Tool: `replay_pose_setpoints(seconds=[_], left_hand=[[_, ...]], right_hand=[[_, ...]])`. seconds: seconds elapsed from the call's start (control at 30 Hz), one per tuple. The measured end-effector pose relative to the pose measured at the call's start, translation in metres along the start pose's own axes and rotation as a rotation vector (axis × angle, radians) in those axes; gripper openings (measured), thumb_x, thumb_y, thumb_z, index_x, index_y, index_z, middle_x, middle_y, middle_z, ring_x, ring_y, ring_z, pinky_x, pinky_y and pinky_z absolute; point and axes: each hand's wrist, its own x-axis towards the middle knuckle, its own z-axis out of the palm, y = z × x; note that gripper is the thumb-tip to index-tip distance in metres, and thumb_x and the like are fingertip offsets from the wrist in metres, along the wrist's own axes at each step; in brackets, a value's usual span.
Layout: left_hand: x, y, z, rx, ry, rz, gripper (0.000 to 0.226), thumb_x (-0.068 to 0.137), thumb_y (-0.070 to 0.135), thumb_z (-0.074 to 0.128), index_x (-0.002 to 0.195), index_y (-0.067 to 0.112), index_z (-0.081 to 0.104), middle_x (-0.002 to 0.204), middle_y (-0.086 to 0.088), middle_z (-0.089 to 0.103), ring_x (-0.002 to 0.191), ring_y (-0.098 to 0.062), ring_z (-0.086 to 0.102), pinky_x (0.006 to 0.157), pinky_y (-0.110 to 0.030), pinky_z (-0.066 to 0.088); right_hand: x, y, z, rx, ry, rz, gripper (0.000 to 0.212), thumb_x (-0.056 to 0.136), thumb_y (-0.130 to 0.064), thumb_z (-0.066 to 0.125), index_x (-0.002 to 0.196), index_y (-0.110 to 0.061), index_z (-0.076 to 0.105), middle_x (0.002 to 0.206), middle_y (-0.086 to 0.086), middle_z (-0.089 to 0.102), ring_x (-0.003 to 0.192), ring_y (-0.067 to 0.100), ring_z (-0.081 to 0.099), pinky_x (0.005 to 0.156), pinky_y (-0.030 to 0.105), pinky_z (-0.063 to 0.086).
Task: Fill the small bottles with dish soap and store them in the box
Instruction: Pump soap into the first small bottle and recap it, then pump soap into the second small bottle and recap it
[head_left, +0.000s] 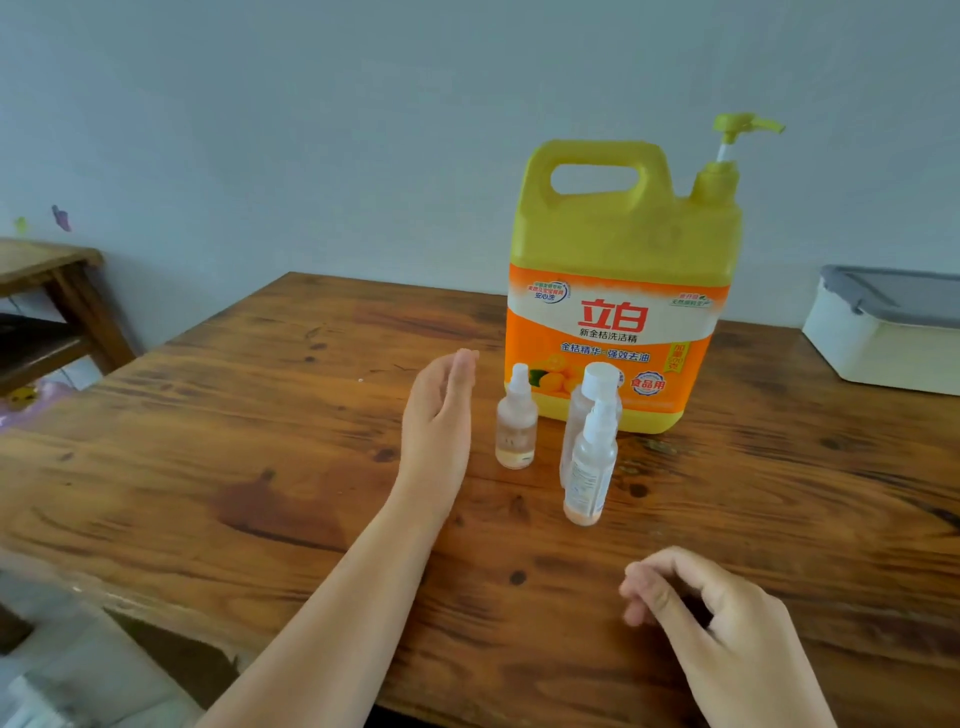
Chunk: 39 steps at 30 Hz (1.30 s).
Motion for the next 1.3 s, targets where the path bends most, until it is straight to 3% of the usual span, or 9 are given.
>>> replay_pose_setpoints(seconds=[0.17,0.4,0.53,0.7,0.87,1.07,1.13,1.2,1.3], left_hand=[[-0.012,0.0,-0.009,0.106,0.242,0.241,0.032,0.099,0.036,0.034,0.104,0.023,0.063,0.101,0.01,0.062,0.097,-0.003,0.058,0.076,-0.006,0.042],[-0.042,0.008,0.008,0.161,-0.087,0.498,0.016,0.099,0.033,0.046,0.108,0.024,0.056,0.09,0.013,0.057,0.08,-0.012,0.059,0.063,-0.013,0.044],[-0.055,0.01,0.029,0.186,-0.195,0.45,0.038,0.09,0.056,0.055,0.116,0.029,0.048,0.098,0.013,0.051,0.085,-0.013,0.055,0.061,-0.014,0.046],[-0.063,0.004,0.043,0.357,-0.196,0.389,0.046,0.078,0.064,0.062,0.111,0.036,0.044,0.101,0.022,0.049,0.094,-0.002,0.054,0.071,-0.005,0.044],[-0.064,0.005,0.04,0.333,-0.207,0.332,0.037,0.077,0.06,0.066,0.101,0.035,0.054,0.093,0.023,0.058,0.095,0.004,0.055,0.072,0.0,0.04],[-0.073,0.012,0.035,0.192,-0.271,0.37,0.029,0.088,0.06,0.054,0.105,0.037,0.055,0.099,0.023,0.06,0.097,-0.003,0.059,0.073,-0.008,0.045],[-0.074,0.013,0.034,0.172,-0.33,0.354,0.03,0.09,0.06,0.053,0.111,0.039,0.055,0.102,0.021,0.061,0.102,-0.006,0.059,0.076,-0.012,0.048],[-0.076,0.016,0.034,0.122,-0.4,0.352,0.024,0.093,0.052,0.055,0.114,0.04,0.055,0.105,0.017,0.063,0.104,-0.011,0.06,0.078,-0.017,0.051],[-0.081,0.019,0.035,-0.062,-0.544,0.322,0.021,0.097,0.034,0.058,0.117,0.029,0.058,0.105,0.004,0.065,0.099,-0.021,0.062,0.081,-0.027,0.053]], right_hand=[[-0.002,-0.002,0.003,-0.056,0.051,-0.069,0.042,0.076,-0.059,0.046,0.059,-0.023,0.057,0.047,-0.011,0.057,0.045,0.005,0.053,0.05,0.011,0.039],[-0.005,-0.005,0.011,-0.214,-0.048,-0.172,0.036,0.085,-0.058,0.036,0.061,-0.032,0.041,0.057,-0.01,0.05,0.066,0.007,0.056,0.055,0.016,0.041],[-0.003,-0.005,0.015,-0.245,-0.079,-0.219,0.022,0.093,-0.038,0.053,0.075,-0.034,0.042,0.074,-0.015,0.052,0.085,0.004,0.052,0.068,0.012,0.041],[-0.003,-0.004,0.01,-0.172,-0.076,-0.127,0.019,0.077,-0.036,0.075,0.072,-0.035,0.057,0.08,-0.018,0.063,0.08,0.005,0.059,0.068,0.012,0.044],[-0.005,-0.004,0.005,-0.053,-0.06,-0.102,0.016,0.086,-0.043,0.062,0.072,-0.035,0.065,0.077,-0.019,0.069,0.078,0.004,0.064,0.071,0.016,0.047],[-0.008,0.003,0.001,-0.021,0.253,-0.043,0.029,0.091,-0.043,0.05,0.065,-0.029,0.053,0.059,-0.008,0.059,0.057,0.008,0.057,0.054,0.011,0.04],[-0.005,0.006,0.002,-0.059,0.324,-0.047,0.016,0.087,-0.03,0.065,0.077,-0.037,0.055,0.081,-0.015,0.058,0.075,0.003,0.056,0.065,0.007,0.042],[-0.002,0.007,0.005,-0.08,0.277,-0.026,0.046,0.079,-0.028,0.076,0.113,-0.043,0.05,0.117,-0.02,0.044,0.099,-0.002,0.052,0.078,0.004,0.042],[0.0,0.005,0.006,0.004,0.199,-0.038,0.07,0.078,-0.045,0.071,0.137,-0.039,0.034,0.133,-0.026,0.037,0.117,-0.005,0.047,0.086,0.004,0.04]])
